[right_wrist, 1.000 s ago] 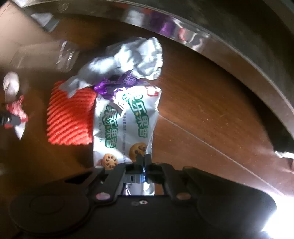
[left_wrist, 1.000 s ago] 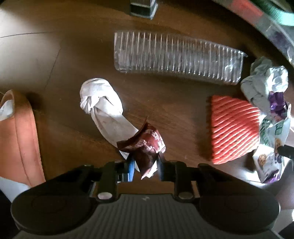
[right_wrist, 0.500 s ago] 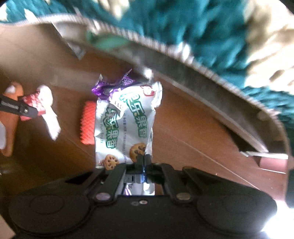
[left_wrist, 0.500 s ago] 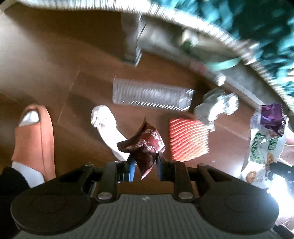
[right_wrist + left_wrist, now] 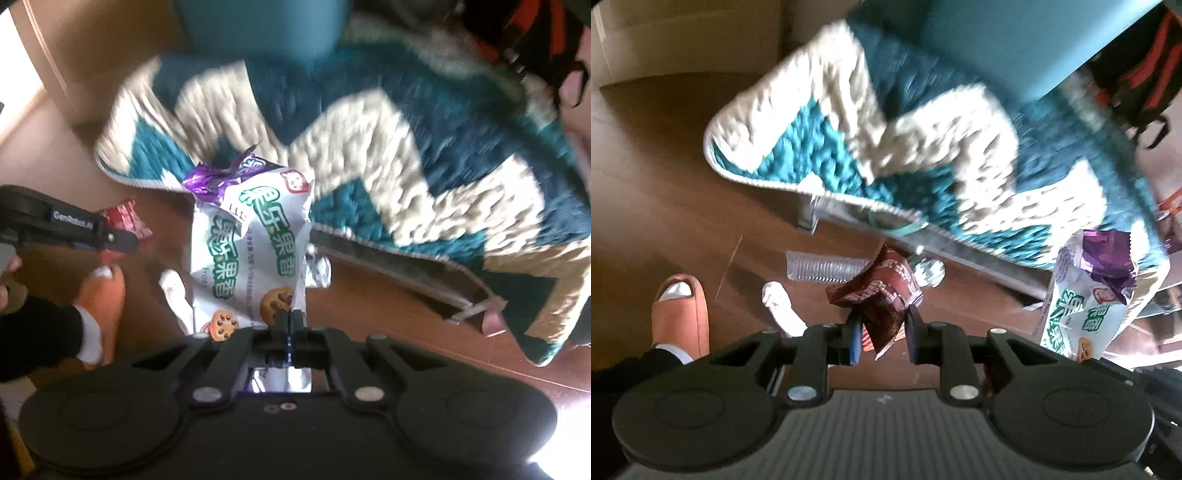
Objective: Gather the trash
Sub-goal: 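Lift the cookie bag and red wrapper up over the teal wastebasket, then open both tools to drop the bag and wrapper into the wastebasket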
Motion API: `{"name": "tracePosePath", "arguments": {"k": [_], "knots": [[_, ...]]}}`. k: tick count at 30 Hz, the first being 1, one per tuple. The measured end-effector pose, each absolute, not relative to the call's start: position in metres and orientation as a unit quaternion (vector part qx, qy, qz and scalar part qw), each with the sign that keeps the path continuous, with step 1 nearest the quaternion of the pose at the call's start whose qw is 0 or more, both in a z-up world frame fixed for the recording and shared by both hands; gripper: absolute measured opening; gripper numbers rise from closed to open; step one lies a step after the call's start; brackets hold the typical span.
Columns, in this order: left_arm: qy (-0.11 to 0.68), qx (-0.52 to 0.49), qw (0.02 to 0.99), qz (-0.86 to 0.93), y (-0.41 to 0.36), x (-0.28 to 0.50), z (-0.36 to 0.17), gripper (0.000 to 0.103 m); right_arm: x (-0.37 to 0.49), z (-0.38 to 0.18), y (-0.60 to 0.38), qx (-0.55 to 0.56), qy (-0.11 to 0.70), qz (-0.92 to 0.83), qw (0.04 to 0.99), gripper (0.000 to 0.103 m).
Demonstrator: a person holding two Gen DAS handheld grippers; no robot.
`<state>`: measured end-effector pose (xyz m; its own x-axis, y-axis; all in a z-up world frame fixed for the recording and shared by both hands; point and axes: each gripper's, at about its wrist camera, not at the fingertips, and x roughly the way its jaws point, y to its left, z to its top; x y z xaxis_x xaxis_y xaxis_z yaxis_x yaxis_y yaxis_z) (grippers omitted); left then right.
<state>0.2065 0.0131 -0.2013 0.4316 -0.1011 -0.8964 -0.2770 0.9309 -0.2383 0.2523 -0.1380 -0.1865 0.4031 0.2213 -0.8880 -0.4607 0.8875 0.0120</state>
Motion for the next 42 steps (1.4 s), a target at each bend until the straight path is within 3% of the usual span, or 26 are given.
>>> {"name": "tracePosePath", "arguments": {"k": [10,18,33,42], "knots": [[0.432,-0.157,0.888,0.019,-0.007,0.152,-0.092,0.023,0.183,-0.076,-0.152,-0.078,0.4,0.203,0.89,0.0],[0.344,-0.138,0.929,-0.007,-0.012,0.154,-0.006,0.023,0.171,-0.001,-0.151,-0.075,0.316,0.196,0.925,0.0],[0.248,-0.092,0.964,-0.032,-0.025,0.252,0.129,0.023,0.271,0.119,-0.111,-0.061,0.213,0.18,0.958,0.0],[0.267,-0.07,0.961,-0.025,-0.018,0.337,0.14,0.023,0.351,0.13,-0.093,-0.037,0.23,0.165,0.958,0.0]]}}
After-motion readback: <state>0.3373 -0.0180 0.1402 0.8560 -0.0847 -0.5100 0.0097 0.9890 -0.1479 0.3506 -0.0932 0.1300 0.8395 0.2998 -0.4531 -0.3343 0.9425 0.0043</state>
